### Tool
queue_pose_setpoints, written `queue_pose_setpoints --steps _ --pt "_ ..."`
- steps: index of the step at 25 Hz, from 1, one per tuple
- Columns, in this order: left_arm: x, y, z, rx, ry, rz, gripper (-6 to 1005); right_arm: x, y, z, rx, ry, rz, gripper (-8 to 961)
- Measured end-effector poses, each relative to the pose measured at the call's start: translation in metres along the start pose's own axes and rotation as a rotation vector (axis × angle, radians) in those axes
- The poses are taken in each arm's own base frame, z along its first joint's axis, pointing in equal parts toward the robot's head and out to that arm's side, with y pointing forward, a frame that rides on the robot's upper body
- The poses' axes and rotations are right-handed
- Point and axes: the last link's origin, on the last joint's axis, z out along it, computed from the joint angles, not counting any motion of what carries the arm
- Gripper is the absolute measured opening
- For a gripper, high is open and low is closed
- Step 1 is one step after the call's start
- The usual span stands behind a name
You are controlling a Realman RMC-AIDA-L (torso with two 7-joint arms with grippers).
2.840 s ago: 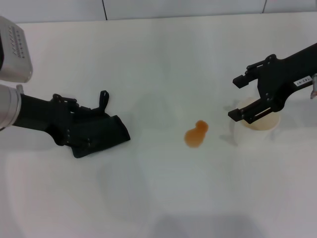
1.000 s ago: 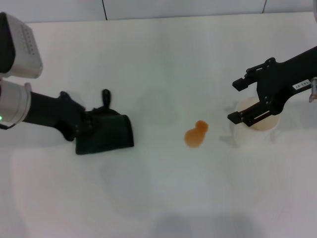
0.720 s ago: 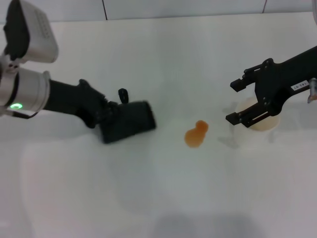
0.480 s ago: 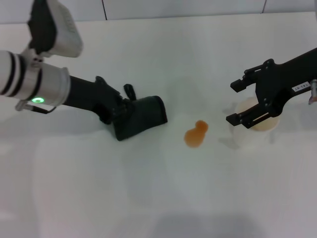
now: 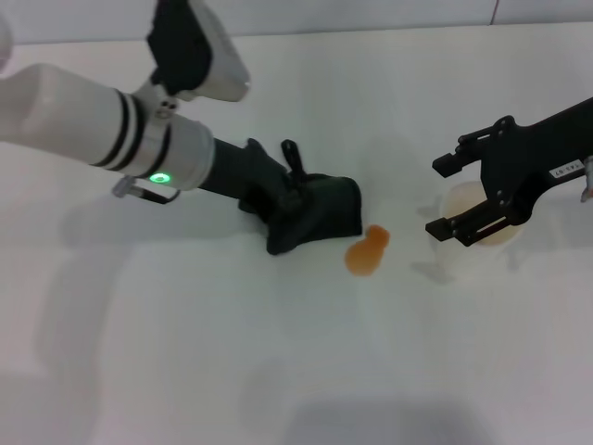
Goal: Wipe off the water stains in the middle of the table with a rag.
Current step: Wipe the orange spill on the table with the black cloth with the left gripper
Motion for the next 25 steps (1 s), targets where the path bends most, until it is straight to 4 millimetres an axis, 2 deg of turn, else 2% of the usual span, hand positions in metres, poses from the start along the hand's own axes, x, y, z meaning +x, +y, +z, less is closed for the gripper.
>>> queue_pose_setpoints --steps 7,11,15,20,25 --pt "0.008 0.012 0.02 -0.033 -0.024 0.022 45 0.001 0.0 0.001 -0.003 0.0 -0.001 841" --pt "0.011 0.032 0.03 -0.109 -0.052 0.056 45 0.001 0.0 0.0 -0.004 0.0 0.0 841" --pt "0.009 0.045 0.031 -0.18 -0.072 0.068 44 0.002 0.0 0.0 -0.003 0.001 0.0 841" --pt "0.009 0.052 0.028 -0.226 -0.084 0.058 44 0.001 0.0 0.0 -0.001 0.0 -0.002 842" --pt "0.007 0.044 0.026 -0.192 -0.091 0.038 44 0.0 -0.001 -0.001 0.0 -0.001 -0.006 842"
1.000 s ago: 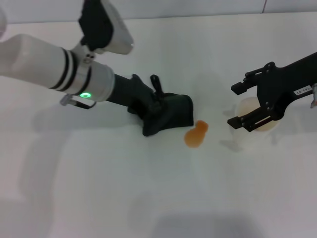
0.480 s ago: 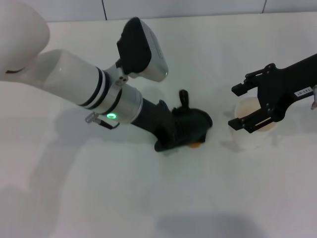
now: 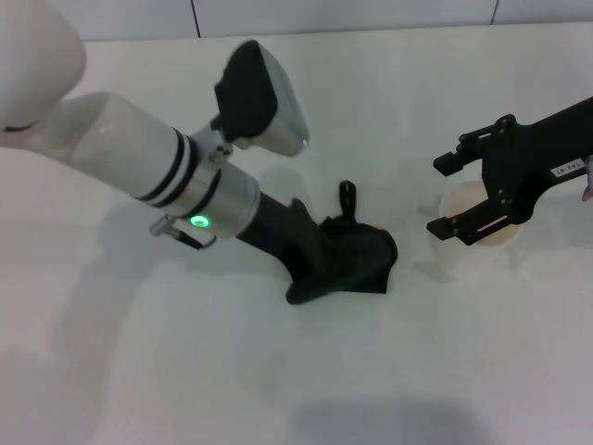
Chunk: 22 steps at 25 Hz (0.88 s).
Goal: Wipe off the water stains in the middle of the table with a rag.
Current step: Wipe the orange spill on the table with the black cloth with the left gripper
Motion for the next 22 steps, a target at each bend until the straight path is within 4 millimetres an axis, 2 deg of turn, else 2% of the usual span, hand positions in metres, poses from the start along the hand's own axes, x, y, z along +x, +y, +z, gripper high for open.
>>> queue_pose_setpoints --steps 4,6,7,13,22 --pt "-0.005 -0.018 -0.01 0.093 0.006 -0.038 44 0.001 0.0 0.0 0.001 0.0 -0.002 842" --pt "-0.006 -0.021 -0.012 0.107 0.01 -0.047 44 0.001 0.0 0.0 0.0 0.0 -0.003 842" --pt "-0.006 -0.03 -0.018 0.149 0.03 -0.071 44 0.001 0.0 0.001 0.0 0.0 -0.004 842" --pt "0.002 -0.047 -0.03 0.236 0.086 -0.108 44 -0.002 0.0 0.001 -0.003 -0.001 -0.01 842" --pt "0.004 -0.058 -0.03 0.311 0.09 -0.116 44 -0.007 0.003 0.006 -0.021 0.012 -0.029 842"
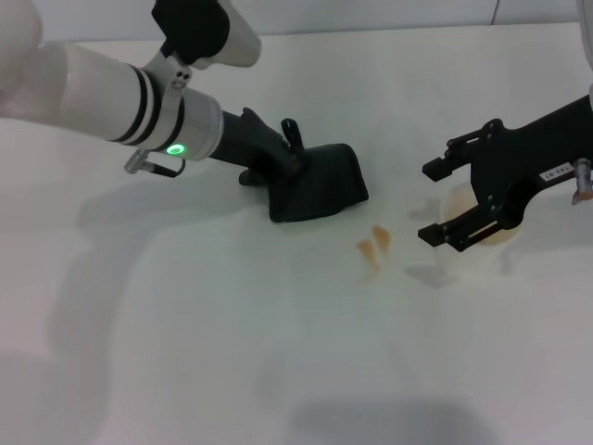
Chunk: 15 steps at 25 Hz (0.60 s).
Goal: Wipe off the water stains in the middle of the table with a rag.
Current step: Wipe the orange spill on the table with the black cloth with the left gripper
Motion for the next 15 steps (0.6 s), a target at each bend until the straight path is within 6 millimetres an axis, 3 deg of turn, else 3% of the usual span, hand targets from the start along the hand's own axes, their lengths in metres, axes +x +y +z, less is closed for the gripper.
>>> queue_pose_setpoints --steps 9,15 --pt "0.018 0.024 0.02 -0.082 -0.013 0.047 43 0.002 0.002 0.002 -0.008 0.011 -0.01 842" --pt "0.015 0.046 0.031 -0.146 -0.065 0.116 43 0.003 0.002 0.002 -0.007 0.014 -0.01 842"
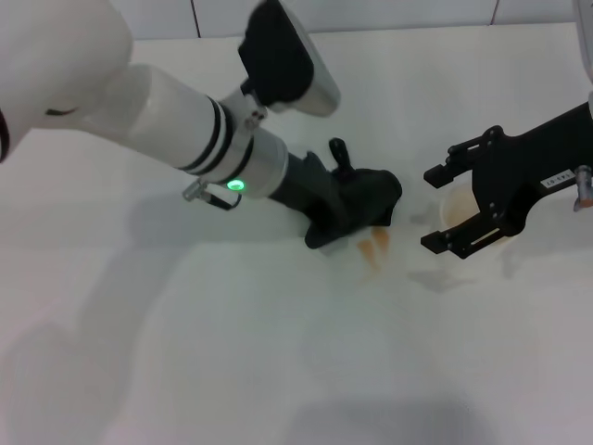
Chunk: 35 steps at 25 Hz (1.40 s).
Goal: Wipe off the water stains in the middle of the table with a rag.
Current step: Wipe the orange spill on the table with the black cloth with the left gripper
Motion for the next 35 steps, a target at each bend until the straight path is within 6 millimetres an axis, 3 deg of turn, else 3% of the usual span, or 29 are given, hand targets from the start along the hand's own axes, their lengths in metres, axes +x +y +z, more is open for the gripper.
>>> queue_pose_setpoints --steps 19,26,35 --pt "-0.005 0.035 -0.005 -0.219 -0.049 0.091 50 -0.003 -0.001 0.001 0.0 0.002 -0.005 842" --pt "-0.007 0.007 -0.004 -0.044 -0.02 0.016 56 -0.004 0.0 0.005 -0.005 0.006 -0.009 841" --pt "-0.016 -0.031 -0.019 0.13 0.016 -0.107 64 -0.005 0.0 0.007 -0.004 0.009 -0.014 841"
